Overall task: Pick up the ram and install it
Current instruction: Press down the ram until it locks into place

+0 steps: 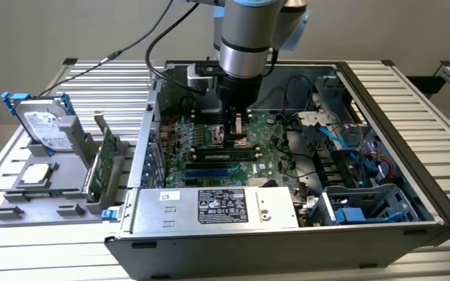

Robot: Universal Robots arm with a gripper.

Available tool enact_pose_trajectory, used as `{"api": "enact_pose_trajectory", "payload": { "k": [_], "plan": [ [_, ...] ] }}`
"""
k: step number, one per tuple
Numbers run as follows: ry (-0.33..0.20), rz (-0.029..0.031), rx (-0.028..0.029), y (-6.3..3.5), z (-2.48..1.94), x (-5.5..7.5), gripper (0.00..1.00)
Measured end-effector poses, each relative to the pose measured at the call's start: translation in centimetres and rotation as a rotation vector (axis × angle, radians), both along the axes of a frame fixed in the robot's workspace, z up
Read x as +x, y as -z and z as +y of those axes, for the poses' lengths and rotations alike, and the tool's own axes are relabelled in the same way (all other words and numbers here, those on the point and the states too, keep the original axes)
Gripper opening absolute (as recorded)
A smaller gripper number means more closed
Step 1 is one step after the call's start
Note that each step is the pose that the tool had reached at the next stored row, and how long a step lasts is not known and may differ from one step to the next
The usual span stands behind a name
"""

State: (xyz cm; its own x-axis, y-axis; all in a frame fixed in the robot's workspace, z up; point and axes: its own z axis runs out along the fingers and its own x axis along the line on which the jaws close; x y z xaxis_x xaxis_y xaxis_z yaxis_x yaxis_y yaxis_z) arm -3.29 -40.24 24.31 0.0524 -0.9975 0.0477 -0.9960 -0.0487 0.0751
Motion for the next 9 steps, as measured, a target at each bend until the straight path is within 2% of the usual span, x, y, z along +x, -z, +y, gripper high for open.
{"api": "enact_pose_trajectory", "payload": {
  "k": [9],
  "plan": [
    [0.000, 0.0000, -0.0002, -0.01, 0.00, 0.00, 0.11]
  ]
}}
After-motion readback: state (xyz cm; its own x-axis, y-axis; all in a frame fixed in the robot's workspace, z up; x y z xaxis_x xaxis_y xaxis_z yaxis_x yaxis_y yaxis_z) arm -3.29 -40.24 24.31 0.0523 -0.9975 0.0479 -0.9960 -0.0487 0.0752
